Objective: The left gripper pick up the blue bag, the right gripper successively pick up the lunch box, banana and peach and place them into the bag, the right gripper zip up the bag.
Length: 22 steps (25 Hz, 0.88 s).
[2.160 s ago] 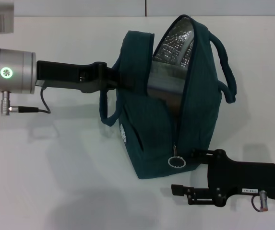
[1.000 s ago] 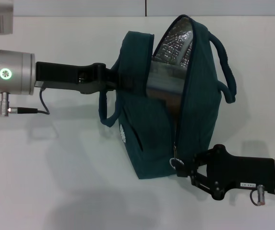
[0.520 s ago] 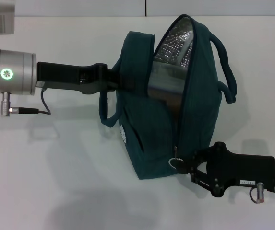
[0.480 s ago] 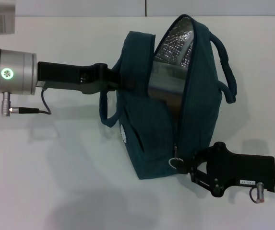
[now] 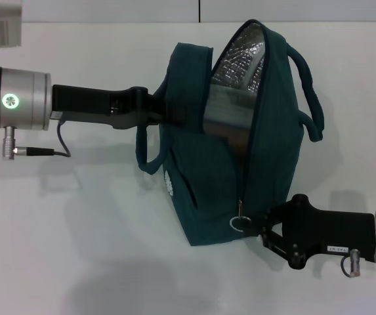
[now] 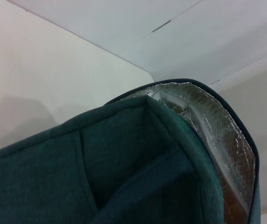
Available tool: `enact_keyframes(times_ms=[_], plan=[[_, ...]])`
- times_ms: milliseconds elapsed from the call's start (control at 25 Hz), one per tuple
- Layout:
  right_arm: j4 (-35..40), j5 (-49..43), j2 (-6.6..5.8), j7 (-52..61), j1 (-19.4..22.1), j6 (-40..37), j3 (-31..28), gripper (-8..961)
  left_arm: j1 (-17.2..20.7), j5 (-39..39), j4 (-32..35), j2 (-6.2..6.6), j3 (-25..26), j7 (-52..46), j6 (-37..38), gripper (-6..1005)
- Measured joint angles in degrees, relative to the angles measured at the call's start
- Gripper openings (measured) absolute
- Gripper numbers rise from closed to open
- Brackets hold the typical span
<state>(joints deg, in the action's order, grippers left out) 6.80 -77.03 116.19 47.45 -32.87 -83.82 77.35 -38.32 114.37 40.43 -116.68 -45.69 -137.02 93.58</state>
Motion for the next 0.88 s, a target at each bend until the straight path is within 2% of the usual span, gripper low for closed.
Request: enact_keyframes(times_ms=[320, 640, 880], plan=[[0.25, 0.17, 0.0, -0.22, 0.37, -0.71, -0.32, 13, 0.18, -0.04, 0.0, -0.03, 0.08, 0.0, 0.04, 44], [7.1, 4.35, -0.04, -0.51, 8.42, -4.49, -0.61, 14, 0.54, -0.13, 0.07, 0.07, 0.26, 2.02, 0.03, 44], [7.75, 6.57, -0.07, -0.52, 8.92, -5.73, -0.59, 14, 1.01, -1.6, 0.2, -0.3, 0.24, 6.26, 0.08, 44]])
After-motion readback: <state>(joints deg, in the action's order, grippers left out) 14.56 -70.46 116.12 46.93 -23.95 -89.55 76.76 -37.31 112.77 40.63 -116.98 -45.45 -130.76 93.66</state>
